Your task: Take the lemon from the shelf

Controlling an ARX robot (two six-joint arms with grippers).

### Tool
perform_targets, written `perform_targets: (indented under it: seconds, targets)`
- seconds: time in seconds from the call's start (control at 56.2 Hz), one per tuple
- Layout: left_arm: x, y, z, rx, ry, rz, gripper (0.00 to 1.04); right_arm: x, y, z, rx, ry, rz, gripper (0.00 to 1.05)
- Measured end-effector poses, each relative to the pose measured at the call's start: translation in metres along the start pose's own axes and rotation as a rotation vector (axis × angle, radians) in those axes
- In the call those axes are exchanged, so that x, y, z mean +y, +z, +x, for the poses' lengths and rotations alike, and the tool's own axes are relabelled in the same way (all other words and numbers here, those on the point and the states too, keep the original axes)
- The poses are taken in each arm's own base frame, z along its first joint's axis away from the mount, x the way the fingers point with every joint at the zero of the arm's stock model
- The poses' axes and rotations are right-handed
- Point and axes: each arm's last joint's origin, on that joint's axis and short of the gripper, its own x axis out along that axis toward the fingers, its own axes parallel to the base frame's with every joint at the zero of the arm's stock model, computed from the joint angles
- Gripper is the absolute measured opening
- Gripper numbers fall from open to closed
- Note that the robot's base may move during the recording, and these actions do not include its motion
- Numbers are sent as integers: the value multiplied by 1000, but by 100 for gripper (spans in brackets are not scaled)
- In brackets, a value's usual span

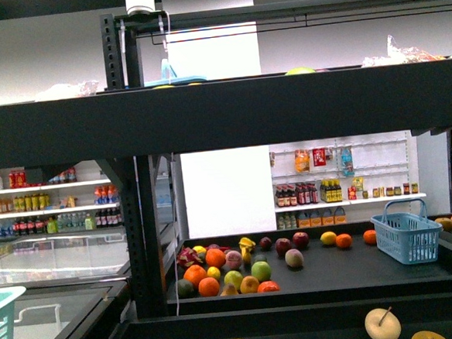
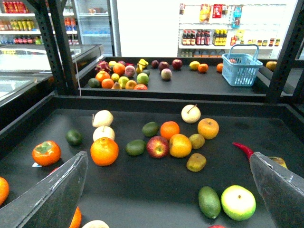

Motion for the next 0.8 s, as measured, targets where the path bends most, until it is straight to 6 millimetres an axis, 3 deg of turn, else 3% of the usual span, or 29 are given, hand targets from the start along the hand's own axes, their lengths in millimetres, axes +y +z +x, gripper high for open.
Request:
perform_targets:
  seconds: [0.498, 0.801]
  targets:
    - [0, -16, 0, -6, 0, 0, 3, 0, 0, 0, 0, 0, 0, 102]
    - [0, -16, 0, -7, 0, 0, 58, 0, 0, 0, 0, 0, 0, 102]
